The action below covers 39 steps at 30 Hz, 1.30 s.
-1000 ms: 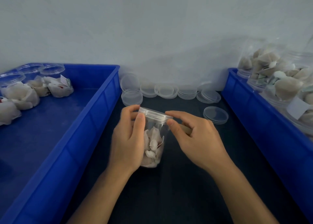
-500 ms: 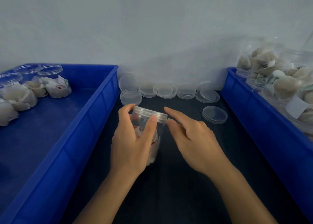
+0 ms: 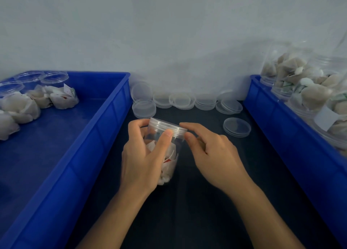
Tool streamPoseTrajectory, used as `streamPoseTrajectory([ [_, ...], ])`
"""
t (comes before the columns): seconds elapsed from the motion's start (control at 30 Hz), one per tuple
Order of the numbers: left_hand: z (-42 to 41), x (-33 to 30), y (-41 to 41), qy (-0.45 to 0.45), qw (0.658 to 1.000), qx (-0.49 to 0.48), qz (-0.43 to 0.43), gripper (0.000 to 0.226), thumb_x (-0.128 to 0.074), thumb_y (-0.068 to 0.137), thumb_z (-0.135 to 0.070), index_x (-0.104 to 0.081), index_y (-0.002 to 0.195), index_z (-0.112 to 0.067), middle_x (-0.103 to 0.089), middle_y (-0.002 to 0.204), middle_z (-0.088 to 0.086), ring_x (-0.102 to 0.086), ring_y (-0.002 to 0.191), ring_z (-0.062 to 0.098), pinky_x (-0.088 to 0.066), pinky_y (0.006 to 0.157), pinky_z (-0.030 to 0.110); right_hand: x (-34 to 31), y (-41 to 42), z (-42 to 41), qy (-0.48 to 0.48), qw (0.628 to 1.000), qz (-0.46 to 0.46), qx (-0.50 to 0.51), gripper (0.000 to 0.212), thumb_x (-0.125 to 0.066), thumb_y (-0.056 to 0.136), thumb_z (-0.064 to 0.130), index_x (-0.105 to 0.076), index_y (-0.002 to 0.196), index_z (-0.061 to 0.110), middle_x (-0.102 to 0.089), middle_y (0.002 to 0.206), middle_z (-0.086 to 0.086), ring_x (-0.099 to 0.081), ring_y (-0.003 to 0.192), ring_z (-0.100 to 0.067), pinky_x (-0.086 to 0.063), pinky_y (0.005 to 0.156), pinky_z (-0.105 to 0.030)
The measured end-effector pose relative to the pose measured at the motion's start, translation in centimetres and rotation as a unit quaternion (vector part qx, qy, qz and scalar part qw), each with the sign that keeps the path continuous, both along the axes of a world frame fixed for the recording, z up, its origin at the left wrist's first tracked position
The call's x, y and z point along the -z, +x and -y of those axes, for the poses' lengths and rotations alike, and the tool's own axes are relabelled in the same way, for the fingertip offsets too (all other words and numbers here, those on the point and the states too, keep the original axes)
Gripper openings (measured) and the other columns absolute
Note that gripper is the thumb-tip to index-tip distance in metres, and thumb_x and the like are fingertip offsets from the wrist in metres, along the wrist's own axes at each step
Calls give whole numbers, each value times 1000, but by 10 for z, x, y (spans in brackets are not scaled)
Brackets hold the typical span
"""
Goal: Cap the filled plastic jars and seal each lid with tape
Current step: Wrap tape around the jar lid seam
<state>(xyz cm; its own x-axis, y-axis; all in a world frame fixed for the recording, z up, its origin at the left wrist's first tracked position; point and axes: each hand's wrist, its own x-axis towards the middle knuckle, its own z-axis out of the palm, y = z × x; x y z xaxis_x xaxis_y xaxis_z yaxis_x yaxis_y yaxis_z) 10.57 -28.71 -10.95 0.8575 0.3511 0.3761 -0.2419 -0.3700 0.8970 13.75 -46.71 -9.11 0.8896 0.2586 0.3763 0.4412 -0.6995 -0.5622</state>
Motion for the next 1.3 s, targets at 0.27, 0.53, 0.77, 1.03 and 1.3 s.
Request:
streamPoseTrajectory([
  [0.27,-3,-3,1,15,1000,7,-21,44,-59,83,-73,-52,115,-43,-72,112,-18,-70,105,0,-61,88,38,-1,-6,-4,-28,998,48,34,40,-35,105,57,-59,135,44,-44,56,19,-54,57,-9,-54,63,-39],
  [0.53,4,-7,-7,159,985,-54,-37,47,-42,86,-86,-42,122,-56,-60,102,-31,-59,96,-15,-49,70,19,-7,-14,-12,-42,993,101,46,42,-34,107,52,-65,128,33,-55,63,17,-57,53,-10,-51,50,-39],
  [0.77,0,-4,0,122,990,-39,-52,53,-50,83,-85,-39,123,-53,-59,107,-26,-58,99,-15,-50,72,22,-6,-13,-9,-62,997,40,2,45,-23,106,49,-43,146,46,-49,61,17,-55,56,-11,-47,58,-37],
  [1.03,-2,-4,0,26,997,-2,-72,63,-56,74,-87,-54,123,-46,-62,113,-33,-63,101,-11,-60,86,36,-10,-9,-1,-57,998,7,-11,46,-25,106,54,-43,147,49,-49,62,14,-57,63,-13,-52,67,-42],
  [1.3,2,-6,-3,-35,997,32,-63,57,-61,75,-79,-59,120,-43,-67,113,-32,-69,99,-7,-57,81,31,-9,-6,1,-18,999,-26,-20,46,-31,102,59,-46,145,53,-52,60,18,-58,66,-9,-53,74,-39],
])
